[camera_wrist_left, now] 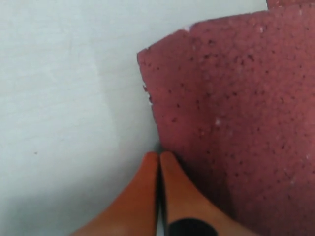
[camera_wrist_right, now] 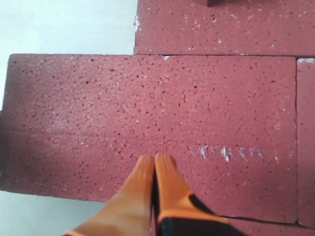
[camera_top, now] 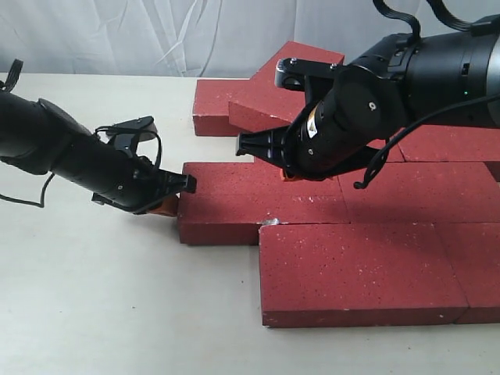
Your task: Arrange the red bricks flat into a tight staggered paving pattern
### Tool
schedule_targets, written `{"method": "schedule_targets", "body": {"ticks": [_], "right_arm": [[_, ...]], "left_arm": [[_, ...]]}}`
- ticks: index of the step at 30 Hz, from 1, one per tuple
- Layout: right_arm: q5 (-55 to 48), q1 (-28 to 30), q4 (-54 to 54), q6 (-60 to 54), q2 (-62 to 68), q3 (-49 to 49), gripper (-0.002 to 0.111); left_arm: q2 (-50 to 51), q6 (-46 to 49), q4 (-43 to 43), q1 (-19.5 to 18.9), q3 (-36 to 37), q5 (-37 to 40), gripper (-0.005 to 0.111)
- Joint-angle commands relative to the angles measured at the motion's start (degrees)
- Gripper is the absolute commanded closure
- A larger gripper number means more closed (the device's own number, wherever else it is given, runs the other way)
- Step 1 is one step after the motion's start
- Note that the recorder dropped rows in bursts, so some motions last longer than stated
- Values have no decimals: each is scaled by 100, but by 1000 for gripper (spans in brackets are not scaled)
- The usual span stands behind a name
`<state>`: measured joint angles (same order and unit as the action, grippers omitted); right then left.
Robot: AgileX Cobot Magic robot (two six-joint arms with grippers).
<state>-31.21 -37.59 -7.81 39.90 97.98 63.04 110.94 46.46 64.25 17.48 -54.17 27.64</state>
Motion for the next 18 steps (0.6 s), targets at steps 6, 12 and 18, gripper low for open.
{"method": "schedule_targets", "body": {"ticks": [6,12,18], "right_arm": [[-333,31,74,-232,-40,12,109],[-843,31,257,-761,-62,12,109],[-1226,31,885,-1434,-62,12,109]], "left_arm": [[-43,-1254,-1521,-827,1,810,107],[-314,-1315,-1741,-1207,272,1219,107],[-978,-1315,-1720,-1222,761,1016,107]]}}
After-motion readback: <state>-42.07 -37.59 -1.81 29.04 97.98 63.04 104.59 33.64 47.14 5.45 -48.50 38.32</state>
